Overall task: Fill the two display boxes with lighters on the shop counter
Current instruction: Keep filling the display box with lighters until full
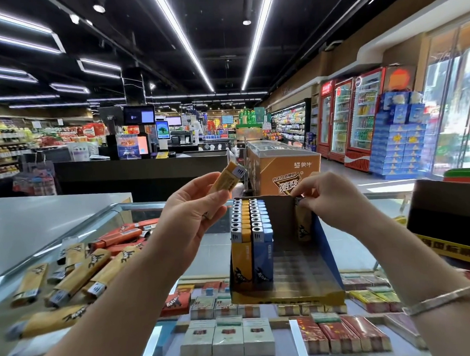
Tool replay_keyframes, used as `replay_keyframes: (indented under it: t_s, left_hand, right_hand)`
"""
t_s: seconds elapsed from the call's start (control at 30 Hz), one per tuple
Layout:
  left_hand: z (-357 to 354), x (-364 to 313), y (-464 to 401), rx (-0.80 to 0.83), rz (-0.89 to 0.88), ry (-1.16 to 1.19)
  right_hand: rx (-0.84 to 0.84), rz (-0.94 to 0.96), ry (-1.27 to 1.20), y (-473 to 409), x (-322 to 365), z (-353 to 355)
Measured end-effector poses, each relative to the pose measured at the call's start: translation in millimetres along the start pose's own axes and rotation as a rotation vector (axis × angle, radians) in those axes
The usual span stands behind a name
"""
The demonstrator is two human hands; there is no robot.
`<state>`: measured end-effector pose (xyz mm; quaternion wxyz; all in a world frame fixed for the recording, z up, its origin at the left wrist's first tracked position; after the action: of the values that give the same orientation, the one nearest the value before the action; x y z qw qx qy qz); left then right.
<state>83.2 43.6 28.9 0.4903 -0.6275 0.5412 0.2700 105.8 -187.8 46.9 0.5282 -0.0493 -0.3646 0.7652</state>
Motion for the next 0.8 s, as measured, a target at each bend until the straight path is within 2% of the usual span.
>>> replay_keyframes:
  t_s: [0.47,0.6,0.7,0.8]
  left_hand:
    - [-6.0,-1.9,4.0,0.045,-0.052,-0.105]
    - [-10.7,-3.1,7.7,0.083,-0.156,-0.231]
    - [-14.5,-3.7,11.0,0.126,-0.282,-0.328]
    - [-19.2,-3.2,13.9,0.102,-0.413,-0.489]
  right_hand:
    - [0.058,0.033,0.064,0.6,0.5,-2.0]
    - [-0.035,0.059,0.047,1.1,3.6,-0.7]
    - [-0.145,0.101,-0.249,2.3,21.7,9.1]
    - [-0.059,0.132,-0.701,7.6,45.0,17.3]
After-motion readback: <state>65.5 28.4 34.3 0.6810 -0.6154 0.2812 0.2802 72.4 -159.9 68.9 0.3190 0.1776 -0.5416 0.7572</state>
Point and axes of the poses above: each hand's wrist, its own y-axis away from the middle knuckle, its own z-axis out of the back of the hand, x = y × z, the point moved 1 cm from there along -y, towards the middle knuckle
